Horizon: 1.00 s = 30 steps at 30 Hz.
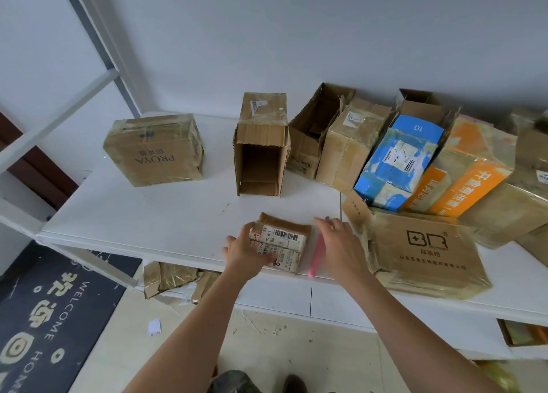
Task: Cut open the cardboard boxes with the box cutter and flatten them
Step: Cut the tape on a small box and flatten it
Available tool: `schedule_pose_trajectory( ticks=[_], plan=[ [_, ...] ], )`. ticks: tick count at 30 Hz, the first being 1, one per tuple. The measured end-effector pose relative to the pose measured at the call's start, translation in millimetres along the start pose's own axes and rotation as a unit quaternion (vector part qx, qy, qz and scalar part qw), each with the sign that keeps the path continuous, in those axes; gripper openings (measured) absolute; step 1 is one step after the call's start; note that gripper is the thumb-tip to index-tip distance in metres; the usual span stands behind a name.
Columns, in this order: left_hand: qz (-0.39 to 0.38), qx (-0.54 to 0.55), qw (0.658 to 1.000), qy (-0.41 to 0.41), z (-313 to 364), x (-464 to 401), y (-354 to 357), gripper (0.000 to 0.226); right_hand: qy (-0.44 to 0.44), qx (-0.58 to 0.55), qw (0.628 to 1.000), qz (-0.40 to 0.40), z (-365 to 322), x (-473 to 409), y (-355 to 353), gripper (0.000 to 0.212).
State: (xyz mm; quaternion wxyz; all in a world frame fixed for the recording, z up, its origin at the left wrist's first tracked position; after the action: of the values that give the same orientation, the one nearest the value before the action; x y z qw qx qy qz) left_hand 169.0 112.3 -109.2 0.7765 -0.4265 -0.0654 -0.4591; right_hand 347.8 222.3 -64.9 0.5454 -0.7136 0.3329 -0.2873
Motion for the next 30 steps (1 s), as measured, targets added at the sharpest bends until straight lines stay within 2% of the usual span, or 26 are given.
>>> schedule_pose_trajectory(
  ticks=[2, 4, 7, 9, 11, 12, 15, 21, 27, 30],
  plan=[
    [0.005, 0.002, 1.0, 0.009, 3, 0, -5, 0.082, -0.046, -0.116, 0.992, 0.036, -22, -3, -8, 0.058],
    [0.035, 0.003, 0.999, 0.022, 7, 0, -16, 0.085, -0.082, -0.209, 0.974, 0.013, -44, -3, -4, 0.047],
    [0.117, 0.015, 0.993, 0.025, 3, 0, -43, 0.09, -0.086, -0.255, 0.963, -0.022, -63, -1, 10, 0.042],
    [0.113, 0.051, 0.992, -0.023, -12, 0, -46, 0.077, -0.085, -0.258, 0.962, -0.01, -71, 2, 15, 0.04],
    [0.063, 0.158, 0.981, -0.088, -30, 1, -34, 0.044, -0.084, -0.256, 0.963, -0.005, -78, 3, 20, 0.039],
    [0.04, 0.2, 0.973, -0.11, -37, 3, -27, 0.036, -0.08, -0.253, 0.964, 0.001, -81, 3, 21, 0.038],
    [0.03, 0.237, 0.965, -0.109, -46, 2, -20, 0.024, -0.071, -0.234, 0.969, 0.024, -87, -1, 20, 0.036],
    [0.046, 0.27, 0.955, -0.11, -52, 2, -22, 0.02, -0.038, -0.159, 0.987, -0.006, -94, -12, 29, 0.037],
    [0.056, 0.266, 0.957, -0.105, -54, 2, -24, 0.019, -0.005, -0.135, 0.991, -0.015, -92, -14, 32, 0.044],
    [0.065, 0.263, 0.958, -0.096, -54, 1, -24, 0.016, 0.01, -0.112, 0.994, -0.015, -93, -17, 31, 0.041]
  ],
)
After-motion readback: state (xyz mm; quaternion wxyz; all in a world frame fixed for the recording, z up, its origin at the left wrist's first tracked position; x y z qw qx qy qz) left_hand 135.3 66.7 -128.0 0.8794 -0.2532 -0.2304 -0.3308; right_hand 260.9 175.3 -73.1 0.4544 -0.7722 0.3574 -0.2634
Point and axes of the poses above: each hand's wrist, its own x-axis away from the middle knuckle, its own y-axis out of the palm, z = x × y, the point moved 10 cm from there along -x, towards the middle knuckle, and after that the axes turned 2 degrees about -y, right-handed, at the moved point
